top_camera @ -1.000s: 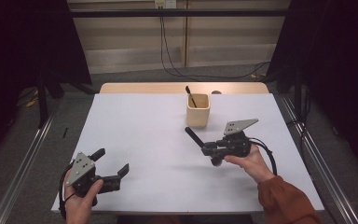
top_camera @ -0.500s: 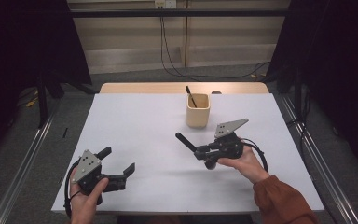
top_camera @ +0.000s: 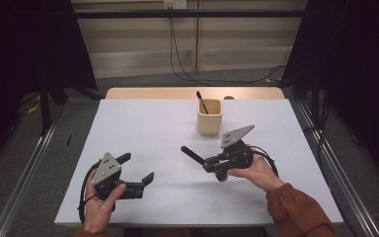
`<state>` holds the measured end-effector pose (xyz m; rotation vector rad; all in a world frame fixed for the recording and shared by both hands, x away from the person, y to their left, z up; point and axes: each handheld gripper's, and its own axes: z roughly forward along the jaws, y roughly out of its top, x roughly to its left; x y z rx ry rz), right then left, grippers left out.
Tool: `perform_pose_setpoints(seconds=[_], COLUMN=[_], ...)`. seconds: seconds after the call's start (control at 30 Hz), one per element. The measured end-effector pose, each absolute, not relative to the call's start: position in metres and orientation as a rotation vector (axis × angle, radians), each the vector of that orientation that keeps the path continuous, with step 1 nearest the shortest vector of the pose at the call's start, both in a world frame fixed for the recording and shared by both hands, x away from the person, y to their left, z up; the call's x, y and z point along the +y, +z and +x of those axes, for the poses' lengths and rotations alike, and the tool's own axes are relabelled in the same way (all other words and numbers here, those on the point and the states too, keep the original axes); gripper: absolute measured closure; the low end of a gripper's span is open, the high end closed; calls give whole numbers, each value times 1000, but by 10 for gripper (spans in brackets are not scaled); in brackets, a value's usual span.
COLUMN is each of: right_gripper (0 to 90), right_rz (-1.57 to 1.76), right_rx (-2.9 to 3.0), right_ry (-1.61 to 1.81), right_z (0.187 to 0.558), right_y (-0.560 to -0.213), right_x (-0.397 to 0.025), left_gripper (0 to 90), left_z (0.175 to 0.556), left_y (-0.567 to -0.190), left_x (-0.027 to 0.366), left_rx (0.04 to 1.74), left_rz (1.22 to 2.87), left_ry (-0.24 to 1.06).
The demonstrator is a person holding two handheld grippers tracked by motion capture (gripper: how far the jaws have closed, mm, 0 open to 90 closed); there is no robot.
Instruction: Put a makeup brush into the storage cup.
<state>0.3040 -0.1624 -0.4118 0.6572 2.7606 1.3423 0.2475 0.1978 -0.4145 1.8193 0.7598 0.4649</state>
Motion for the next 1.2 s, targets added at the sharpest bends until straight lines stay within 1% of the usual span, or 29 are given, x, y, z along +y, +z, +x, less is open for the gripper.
perform_pose_setpoints(seconds=[0.33,0.73,1.07,1.2], right_gripper=[723,723,723,723], right_rz=[576,481,316,286], right_rx=[2842,2929,3038,3055], right_ry=[1270,1157,973,950], right_z=[303,306,306,309], right_y=[-413,-407,-405,-402], right_x=[-153,-145,-132,-128], left_gripper=[18,19,21,21], left_z=[259,264,266,267], left_y=[-412,-402,-403,-405], left_x=[183,164,158,157], left_rx=[721,614,598,601], left_rz=[1870,1949,2014,2043], left_ry=[409,380,340,336])
